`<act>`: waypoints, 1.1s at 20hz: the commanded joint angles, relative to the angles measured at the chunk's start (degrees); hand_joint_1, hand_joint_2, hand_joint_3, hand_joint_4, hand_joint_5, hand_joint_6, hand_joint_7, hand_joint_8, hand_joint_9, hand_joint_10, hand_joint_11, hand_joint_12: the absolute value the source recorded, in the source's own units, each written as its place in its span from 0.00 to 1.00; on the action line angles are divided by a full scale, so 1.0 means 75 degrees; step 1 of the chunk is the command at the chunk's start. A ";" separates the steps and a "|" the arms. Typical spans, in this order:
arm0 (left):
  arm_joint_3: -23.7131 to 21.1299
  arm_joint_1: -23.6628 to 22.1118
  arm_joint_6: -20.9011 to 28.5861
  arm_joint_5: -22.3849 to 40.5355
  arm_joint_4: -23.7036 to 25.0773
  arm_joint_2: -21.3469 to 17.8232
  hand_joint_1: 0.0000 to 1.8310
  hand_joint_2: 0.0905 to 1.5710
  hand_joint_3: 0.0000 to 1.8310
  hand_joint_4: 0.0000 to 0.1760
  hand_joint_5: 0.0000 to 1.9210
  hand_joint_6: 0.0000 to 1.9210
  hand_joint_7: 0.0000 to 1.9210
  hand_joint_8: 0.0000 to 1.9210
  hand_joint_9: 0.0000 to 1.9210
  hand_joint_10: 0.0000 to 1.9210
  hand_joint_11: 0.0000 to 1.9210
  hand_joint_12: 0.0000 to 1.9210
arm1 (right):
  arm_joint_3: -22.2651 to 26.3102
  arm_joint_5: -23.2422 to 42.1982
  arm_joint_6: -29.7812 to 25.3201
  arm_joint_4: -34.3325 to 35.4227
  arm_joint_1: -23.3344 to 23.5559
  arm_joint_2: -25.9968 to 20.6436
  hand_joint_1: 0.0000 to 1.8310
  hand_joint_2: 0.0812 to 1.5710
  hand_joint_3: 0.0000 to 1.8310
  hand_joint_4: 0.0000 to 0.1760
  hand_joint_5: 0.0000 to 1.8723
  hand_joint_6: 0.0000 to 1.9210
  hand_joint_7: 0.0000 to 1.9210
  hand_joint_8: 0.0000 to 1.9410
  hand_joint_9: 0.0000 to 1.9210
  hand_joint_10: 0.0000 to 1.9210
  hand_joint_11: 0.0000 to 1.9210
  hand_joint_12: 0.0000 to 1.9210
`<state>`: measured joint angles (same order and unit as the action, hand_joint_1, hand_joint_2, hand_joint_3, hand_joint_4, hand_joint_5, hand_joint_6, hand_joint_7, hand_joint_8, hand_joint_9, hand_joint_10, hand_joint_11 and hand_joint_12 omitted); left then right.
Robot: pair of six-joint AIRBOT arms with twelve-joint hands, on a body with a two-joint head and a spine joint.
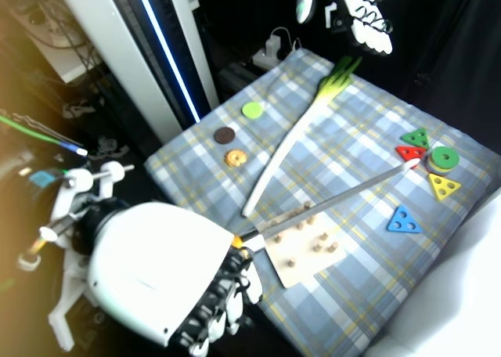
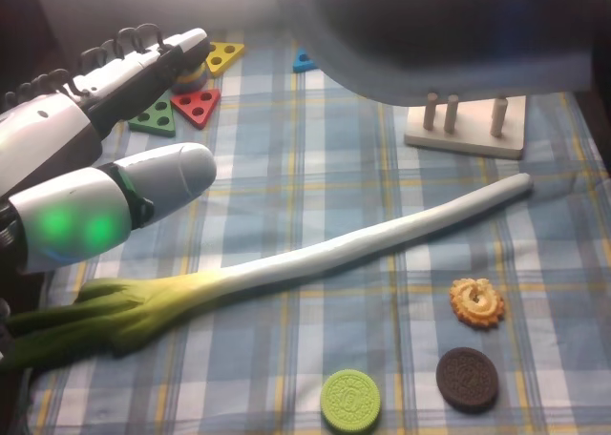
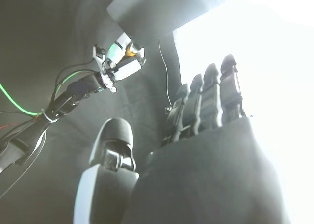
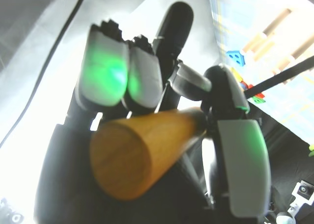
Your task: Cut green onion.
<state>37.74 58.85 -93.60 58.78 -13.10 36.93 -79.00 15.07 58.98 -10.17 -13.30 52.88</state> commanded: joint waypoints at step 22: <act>-0.0134 0.0376 0.0031 0.1782 -0.0160 -0.0022 0.00 0.85 0.00 0.00 0.00 0.00 0.01 0.00 0.01 0.00 0.00 0.00 | 0.0911 0.3369 -0.0555 0.1694 -0.2506 -0.0794 0.37 0.84 0.00 0.00 0.54 1.00 0.66 1.00 0.73 1.00 0.74 1.00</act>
<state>36.86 62.17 -93.60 63.26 -14.66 36.97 -72.12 32.51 54.85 1.32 -32.84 47.48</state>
